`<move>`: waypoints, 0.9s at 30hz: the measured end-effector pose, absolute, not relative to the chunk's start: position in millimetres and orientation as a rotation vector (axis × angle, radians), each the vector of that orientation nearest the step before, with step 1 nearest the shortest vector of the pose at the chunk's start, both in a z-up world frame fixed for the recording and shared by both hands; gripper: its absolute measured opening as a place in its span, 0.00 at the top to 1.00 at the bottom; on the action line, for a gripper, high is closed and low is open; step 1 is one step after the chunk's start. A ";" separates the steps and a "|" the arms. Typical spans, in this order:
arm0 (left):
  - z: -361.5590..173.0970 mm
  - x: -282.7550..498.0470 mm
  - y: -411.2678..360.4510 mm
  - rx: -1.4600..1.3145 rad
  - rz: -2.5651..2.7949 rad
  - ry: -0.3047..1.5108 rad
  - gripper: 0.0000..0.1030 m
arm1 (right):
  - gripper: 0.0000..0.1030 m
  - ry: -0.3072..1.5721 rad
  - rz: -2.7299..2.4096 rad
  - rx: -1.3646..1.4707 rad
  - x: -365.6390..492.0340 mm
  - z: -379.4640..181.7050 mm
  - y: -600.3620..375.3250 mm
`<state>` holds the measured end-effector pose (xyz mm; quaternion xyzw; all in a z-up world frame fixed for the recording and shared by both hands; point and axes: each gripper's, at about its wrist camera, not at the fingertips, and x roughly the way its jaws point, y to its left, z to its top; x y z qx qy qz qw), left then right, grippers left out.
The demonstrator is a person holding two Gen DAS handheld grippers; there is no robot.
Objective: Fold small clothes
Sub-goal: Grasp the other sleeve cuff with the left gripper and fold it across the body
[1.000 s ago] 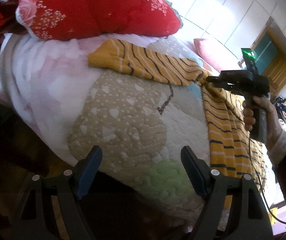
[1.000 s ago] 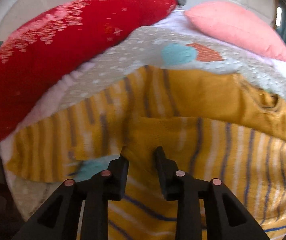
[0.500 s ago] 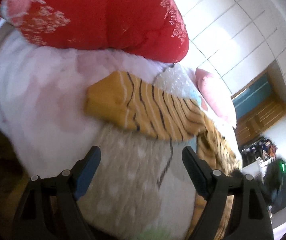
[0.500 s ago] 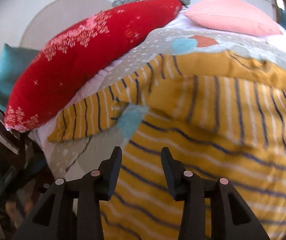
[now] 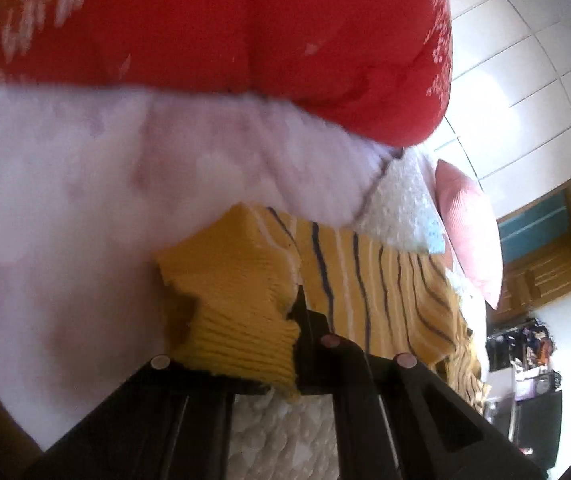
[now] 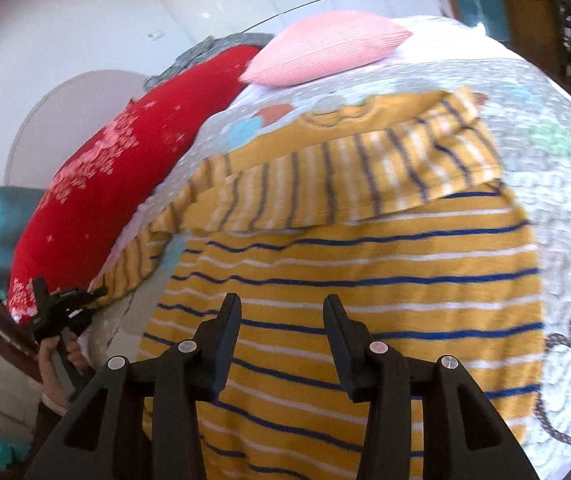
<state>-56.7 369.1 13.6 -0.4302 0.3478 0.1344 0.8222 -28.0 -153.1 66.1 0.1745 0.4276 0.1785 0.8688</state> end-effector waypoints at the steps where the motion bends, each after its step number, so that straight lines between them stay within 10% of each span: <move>1: 27.0 -55.3 368.2 -0.864 0.302 0.726 0.94 | 0.55 0.891 0.367 0.375 -28.9 65.5 -158.0; 15: 206.8 6.3 331.0 -0.432 0.394 0.561 0.94 | 0.55 0.839 0.342 0.410 -53.9 53.6 -202.4; 27: 189.7 104.8 61.8 -0.326 -0.083 0.693 0.94 | 0.55 0.818 0.271 0.549 -85.5 25.6 -281.1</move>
